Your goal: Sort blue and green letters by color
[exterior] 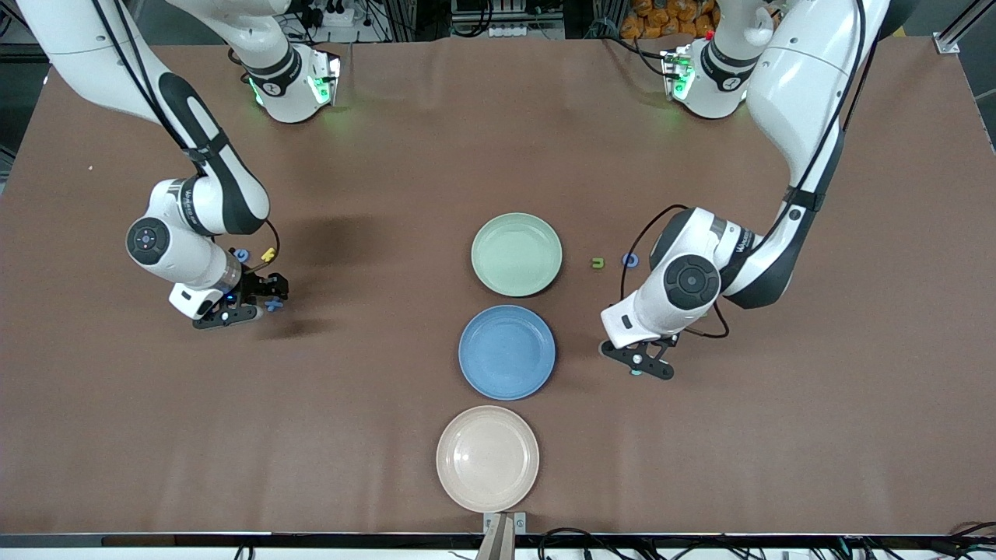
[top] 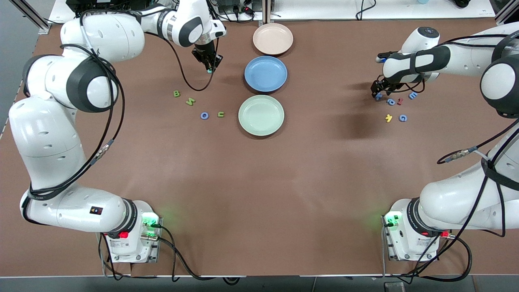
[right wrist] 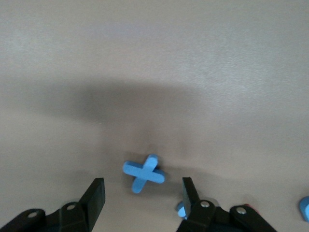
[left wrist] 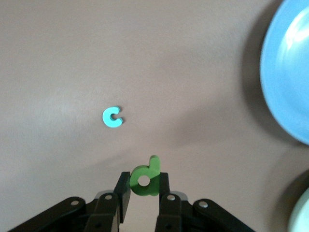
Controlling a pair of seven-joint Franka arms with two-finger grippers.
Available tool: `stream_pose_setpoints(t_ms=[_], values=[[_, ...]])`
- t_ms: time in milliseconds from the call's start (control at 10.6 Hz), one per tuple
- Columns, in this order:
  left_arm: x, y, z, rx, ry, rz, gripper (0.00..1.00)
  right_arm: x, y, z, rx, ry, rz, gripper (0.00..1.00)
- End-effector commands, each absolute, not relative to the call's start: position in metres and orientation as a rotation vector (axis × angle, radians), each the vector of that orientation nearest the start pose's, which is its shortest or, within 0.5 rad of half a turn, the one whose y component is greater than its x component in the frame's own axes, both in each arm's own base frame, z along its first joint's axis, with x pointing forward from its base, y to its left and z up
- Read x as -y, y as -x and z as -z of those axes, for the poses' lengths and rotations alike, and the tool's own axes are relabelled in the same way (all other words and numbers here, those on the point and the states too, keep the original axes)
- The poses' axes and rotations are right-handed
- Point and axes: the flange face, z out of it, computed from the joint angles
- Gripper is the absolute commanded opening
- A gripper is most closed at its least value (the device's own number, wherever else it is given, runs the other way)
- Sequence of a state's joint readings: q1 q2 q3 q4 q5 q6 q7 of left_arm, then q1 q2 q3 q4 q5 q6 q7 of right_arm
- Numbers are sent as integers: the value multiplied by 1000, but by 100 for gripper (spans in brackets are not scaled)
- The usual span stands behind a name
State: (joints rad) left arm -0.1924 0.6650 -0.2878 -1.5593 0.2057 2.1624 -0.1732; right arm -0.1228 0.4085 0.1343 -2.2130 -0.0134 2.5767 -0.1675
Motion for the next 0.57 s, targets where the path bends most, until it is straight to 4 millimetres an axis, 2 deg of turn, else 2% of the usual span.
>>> stream_pose_setpoints(t_ms=[0,189,378,473], values=[[312,-606,-277,-266,3108,-73,0,8,-549,-179,268,3090,-53,71],[336,-590,-274,-213,3103,-81,0,7,-551,-179,243,3090,-46,67],[372,-565,-275,-158,3117,-94,0,6,-553,-178,225,3085,-48,67],[383,-558,-276,-117,3125,-97,0,5,-554,-178,222,3084,-45,67]])
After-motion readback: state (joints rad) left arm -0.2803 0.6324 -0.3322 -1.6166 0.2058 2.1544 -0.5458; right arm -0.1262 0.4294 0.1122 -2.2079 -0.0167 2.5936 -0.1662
